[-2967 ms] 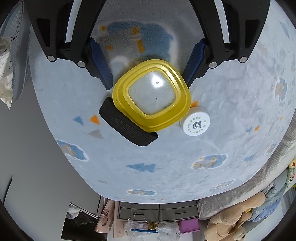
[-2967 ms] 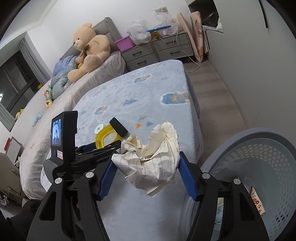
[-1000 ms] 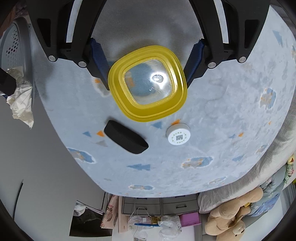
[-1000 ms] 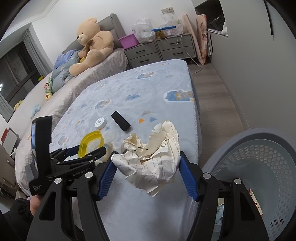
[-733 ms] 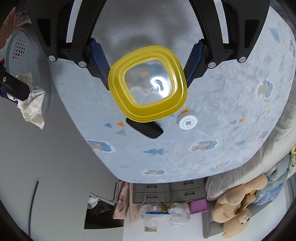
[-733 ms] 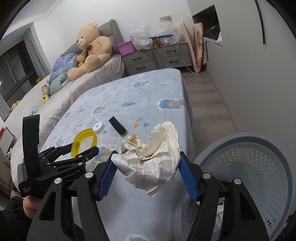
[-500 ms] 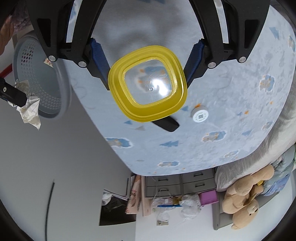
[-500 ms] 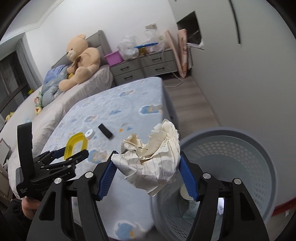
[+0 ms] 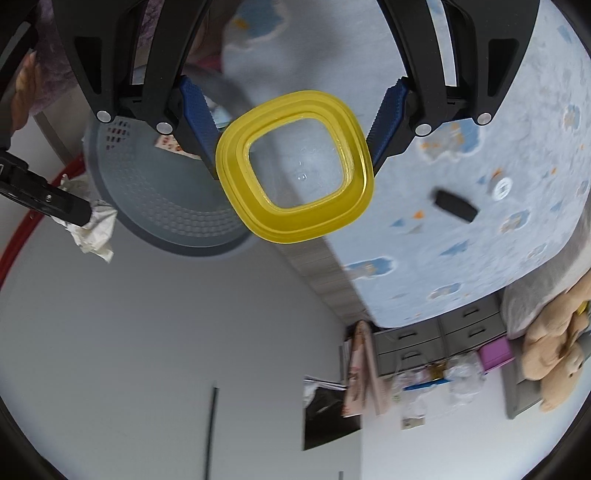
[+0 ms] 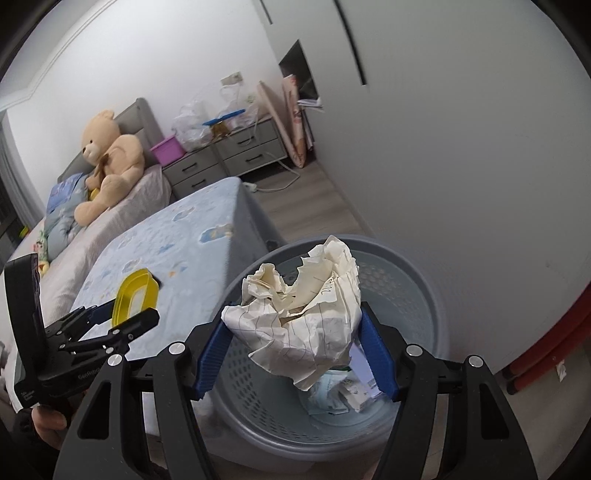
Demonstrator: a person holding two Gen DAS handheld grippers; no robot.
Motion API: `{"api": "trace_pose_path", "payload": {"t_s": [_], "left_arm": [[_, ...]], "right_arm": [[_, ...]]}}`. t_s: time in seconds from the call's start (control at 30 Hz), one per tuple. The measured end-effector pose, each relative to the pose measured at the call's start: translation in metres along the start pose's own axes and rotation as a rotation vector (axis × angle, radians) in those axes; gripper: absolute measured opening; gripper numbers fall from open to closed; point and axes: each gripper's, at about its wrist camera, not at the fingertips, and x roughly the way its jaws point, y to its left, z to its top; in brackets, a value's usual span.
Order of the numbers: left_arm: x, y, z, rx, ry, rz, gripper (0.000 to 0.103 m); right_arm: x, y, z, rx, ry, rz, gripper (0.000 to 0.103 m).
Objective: Collect trash
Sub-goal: 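Carry the yellow lid and tissue over the grey basket and release both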
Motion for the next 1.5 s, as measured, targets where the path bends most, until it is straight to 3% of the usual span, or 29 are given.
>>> {"api": "trace_pose_path", "payload": {"t_s": [0.2,0.4,0.8,0.97,1.5], "left_arm": [[0.016,-0.037,0.018,0.063,-0.007,-0.067,0.072],[0.037,-0.051,0.012,0.084,0.022,-0.090,0.072],[0.050,-0.046,0.012,0.073,0.047,-0.108,0.072],[0.049,-0.046,0.012,0.077,0.048,-0.097,0.077],[0.048,-0.041,0.011,0.067,0.047,-0.091,0.078]], "right_arm": [[0.007,-0.020,-0.004,0.042,0.023,-0.019,0.065],[0.019,-0.032,-0.007,0.063,0.057,-0.049,0.066],[0.031,-0.039,-0.008,0.075,0.095,-0.074,0.068],[0.029,-0.041,-0.007,0.098,0.076,-0.067,0.077],[0.033,-0.037,-0.005,0.091,0.090,-0.072,0.077]]}}
